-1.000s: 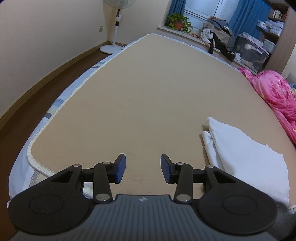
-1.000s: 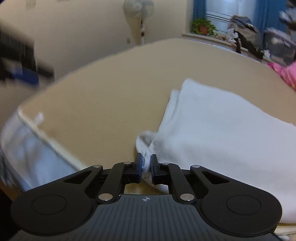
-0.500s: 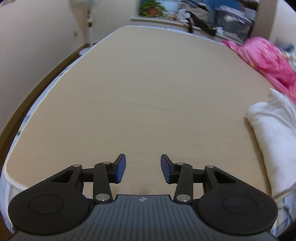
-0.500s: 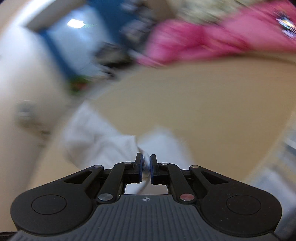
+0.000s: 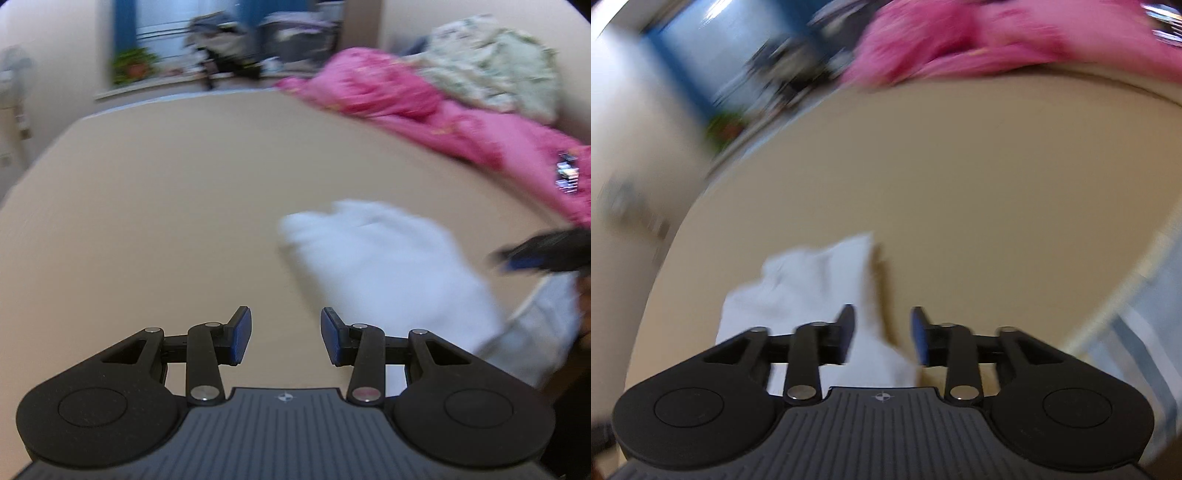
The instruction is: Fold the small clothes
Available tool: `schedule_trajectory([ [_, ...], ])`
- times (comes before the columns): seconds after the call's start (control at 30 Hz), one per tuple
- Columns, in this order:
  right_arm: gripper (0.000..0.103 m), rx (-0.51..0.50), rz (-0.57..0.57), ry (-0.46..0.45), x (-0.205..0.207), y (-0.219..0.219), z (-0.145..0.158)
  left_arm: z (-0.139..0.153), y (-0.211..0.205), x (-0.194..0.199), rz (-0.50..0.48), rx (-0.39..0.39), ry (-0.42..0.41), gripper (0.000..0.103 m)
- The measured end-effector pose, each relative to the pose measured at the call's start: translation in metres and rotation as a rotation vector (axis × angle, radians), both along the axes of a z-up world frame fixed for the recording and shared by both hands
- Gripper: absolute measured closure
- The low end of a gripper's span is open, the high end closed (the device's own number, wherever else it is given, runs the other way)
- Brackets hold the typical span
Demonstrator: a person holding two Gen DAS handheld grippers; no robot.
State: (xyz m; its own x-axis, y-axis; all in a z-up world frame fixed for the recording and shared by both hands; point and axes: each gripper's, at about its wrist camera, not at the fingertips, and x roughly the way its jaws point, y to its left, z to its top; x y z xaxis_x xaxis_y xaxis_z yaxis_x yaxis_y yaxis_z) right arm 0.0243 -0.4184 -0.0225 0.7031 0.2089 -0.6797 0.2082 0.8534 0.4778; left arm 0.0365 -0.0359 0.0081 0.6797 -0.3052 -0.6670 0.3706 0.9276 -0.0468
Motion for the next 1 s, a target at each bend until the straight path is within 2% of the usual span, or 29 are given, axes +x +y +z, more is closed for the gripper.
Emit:
schedule_trajectory([
  [0.13, 0.061, -0.064, 0.125, 0.129, 0.019, 0.011, -0.027, -0.026, -0.052, 0.001, -0.064, -0.046, 0.018, 0.06],
  [0.17, 0.061, -0.071, 0.142, 0.171, 0.018, 0.013, -0.036, -0.037, -0.06, 0.002, -0.077, -0.04, 0.032, 0.065],
  [0.2, 0.06, -0.066, 0.152, 0.199, 0.017, 0.013, -0.041, -0.053, -0.066, 0.003, -0.09, -0.017, 0.059, 0.073],
  [0.27, 0.056, -0.037, 0.143, 0.211, 0.013, 0.007, -0.042, -0.097, -0.073, 0.006, -0.116, 0.096, 0.183, 0.072],
  [0.3, 0.055, -0.023, 0.138, 0.199, 0.014, 0.0, -0.038, -0.112, -0.07, 0.003, -0.129, 0.123, 0.215, 0.072],
  [0.33, 0.054, -0.012, 0.135, 0.178, 0.015, -0.003, -0.034, -0.111, -0.066, 0.002, -0.133, 0.098, 0.195, 0.072],
  [0.43, 0.046, -0.014, 0.089, 0.103, 0.027, -0.002, -0.027, -0.096, -0.058, 0.02, -0.095, 0.011, 0.265, 0.07],
  [0.47, 0.044, -0.008, 0.074, 0.089, 0.038, -0.004, -0.027, -0.087, -0.054, 0.03, -0.076, -0.033, 0.258, 0.068],
  [0.53, 0.04, 0.018, 0.054, 0.071, 0.051, -0.007, -0.029, -0.07, -0.048, 0.05, -0.038, -0.098, 0.219, 0.06],
  [0.6, 0.035, 0.02, 0.054, 0.068, 0.067, -0.003, -0.035, -0.061, -0.046, 0.073, 0.012, -0.128, 0.189, 0.039],
  [0.67, 0.033, 0.026, 0.053, 0.094, 0.08, 0.0, -0.045, -0.062, -0.049, 0.097, 0.046, -0.155, 0.202, 0.032],
  [0.73, 0.033, 0.062, 0.053, 0.128, 0.092, 0.0, -0.058, -0.08, -0.053, 0.124, 0.077, -0.209, 0.294, 0.032],
  [0.8, 0.029, 0.077, 0.05, 0.12, 0.1, 0.008, -0.061, -0.104, -0.054, 0.144, 0.114, -0.276, 0.387, 0.032],
  [0.93, 0.03, 0.052, 0.047, 0.091, 0.098, 0.015, -0.06, -0.133, -0.051, 0.168, 0.156, -0.372, 0.463, 0.032],
  [0.97, 0.035, 0.053, 0.044, 0.086, 0.099, 0.017, -0.061, -0.135, -0.052, 0.17, 0.17, -0.391, 0.457, 0.034],
  [1.0, 0.051, 0.07, 0.047, 0.077, 0.098, 0.019, -0.059, -0.134, -0.049, 0.171, 0.175, -0.402, 0.439, 0.043],
])
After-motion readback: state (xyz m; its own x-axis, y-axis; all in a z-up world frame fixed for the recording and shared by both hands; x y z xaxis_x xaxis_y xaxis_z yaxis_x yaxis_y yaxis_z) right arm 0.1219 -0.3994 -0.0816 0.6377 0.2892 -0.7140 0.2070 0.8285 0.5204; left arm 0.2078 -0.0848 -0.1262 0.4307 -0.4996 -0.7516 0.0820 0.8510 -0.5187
